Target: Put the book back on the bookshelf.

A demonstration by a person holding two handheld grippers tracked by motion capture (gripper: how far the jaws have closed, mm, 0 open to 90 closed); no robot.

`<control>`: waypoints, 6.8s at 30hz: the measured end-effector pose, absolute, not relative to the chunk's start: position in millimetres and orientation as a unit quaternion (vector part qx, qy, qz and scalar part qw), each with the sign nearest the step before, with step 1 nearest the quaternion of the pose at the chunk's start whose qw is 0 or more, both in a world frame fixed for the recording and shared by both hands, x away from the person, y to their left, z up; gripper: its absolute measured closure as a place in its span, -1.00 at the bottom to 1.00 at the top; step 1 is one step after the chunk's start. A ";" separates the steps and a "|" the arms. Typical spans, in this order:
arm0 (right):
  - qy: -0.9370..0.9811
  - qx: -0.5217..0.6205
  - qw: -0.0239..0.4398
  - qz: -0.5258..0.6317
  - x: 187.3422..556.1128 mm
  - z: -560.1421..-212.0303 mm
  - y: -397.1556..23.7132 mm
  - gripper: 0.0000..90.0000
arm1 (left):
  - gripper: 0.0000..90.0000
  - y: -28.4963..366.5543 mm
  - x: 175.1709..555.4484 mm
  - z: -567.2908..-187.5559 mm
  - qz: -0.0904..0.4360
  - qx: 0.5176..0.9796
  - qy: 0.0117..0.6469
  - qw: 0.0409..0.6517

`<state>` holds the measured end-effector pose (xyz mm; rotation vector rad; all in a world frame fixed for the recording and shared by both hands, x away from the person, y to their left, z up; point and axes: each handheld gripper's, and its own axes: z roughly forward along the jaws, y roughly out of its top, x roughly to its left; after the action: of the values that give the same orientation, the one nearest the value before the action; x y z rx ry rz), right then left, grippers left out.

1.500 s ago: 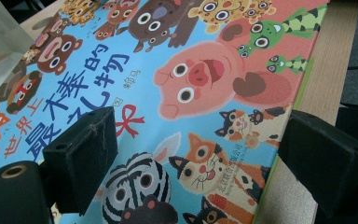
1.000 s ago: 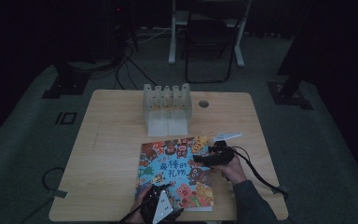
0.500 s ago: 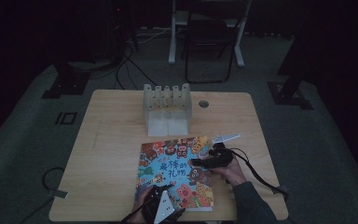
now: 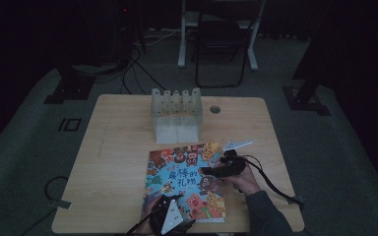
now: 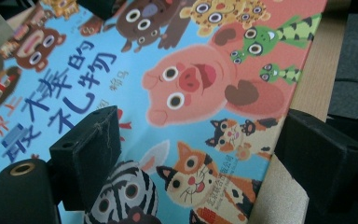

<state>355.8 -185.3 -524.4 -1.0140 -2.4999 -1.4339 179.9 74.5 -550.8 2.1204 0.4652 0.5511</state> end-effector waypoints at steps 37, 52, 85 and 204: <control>-0.806 -0.296 0.027 -0.511 347.9 -485.1 -178.2 0.20 | -0.65 106.5 182.3 -532.7 0.136 0.821 0.207 0.514; -0.807 -0.284 0.009 -0.518 342.5 -480.8 -179.7 0.22 | -0.61 132.5 195.9 -521.8 0.129 0.807 0.244 0.522; -0.806 -0.252 -0.042 -0.534 329.6 -461.8 -192.5 0.27 | -0.57 182.7 245.9 -506.2 0.129 0.761 0.338 0.538; -0.793 -0.228 -0.170 -0.538 316.1 -448.5 -241.9 0.15 | 0.43 171.2 277.8 -420.3 0.213 0.715 0.275 0.606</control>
<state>316.1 -241.9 -448.5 -0.8066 -2.8037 -1.9017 277.8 171.2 -420.3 1.6545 0.6348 0.4929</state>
